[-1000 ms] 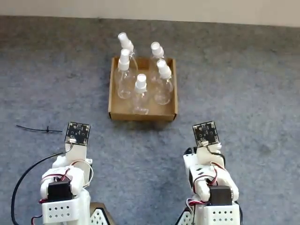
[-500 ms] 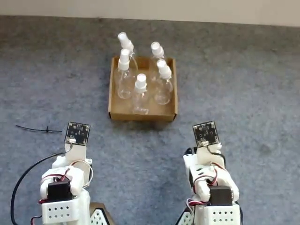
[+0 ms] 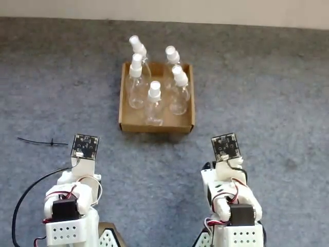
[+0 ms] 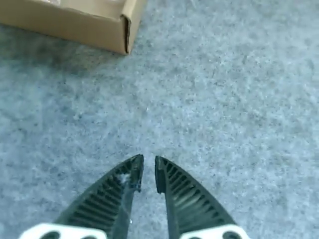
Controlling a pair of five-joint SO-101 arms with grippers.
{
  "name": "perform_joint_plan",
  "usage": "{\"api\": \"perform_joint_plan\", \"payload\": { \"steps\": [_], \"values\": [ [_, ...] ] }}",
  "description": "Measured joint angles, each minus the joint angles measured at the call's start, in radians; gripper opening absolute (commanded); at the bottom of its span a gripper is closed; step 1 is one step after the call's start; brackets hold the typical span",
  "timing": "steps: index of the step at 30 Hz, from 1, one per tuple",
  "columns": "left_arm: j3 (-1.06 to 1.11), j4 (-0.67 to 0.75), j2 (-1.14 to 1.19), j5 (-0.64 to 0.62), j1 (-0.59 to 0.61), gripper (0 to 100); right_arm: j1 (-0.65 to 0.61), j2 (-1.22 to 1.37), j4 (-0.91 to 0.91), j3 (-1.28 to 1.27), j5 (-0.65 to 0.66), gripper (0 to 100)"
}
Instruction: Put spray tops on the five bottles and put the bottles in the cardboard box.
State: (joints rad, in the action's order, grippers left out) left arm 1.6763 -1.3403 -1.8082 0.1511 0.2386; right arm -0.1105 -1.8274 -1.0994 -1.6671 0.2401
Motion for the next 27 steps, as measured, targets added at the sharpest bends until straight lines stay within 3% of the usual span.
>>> {"api": "perform_joint_plan", "payload": {
  "steps": [27],
  "values": [
    [0.000, 0.000, 0.000, 0.000, 0.000, 6, 0.000, 0.000, 0.000, 0.000, 0.000, 0.5]
  ]
}}
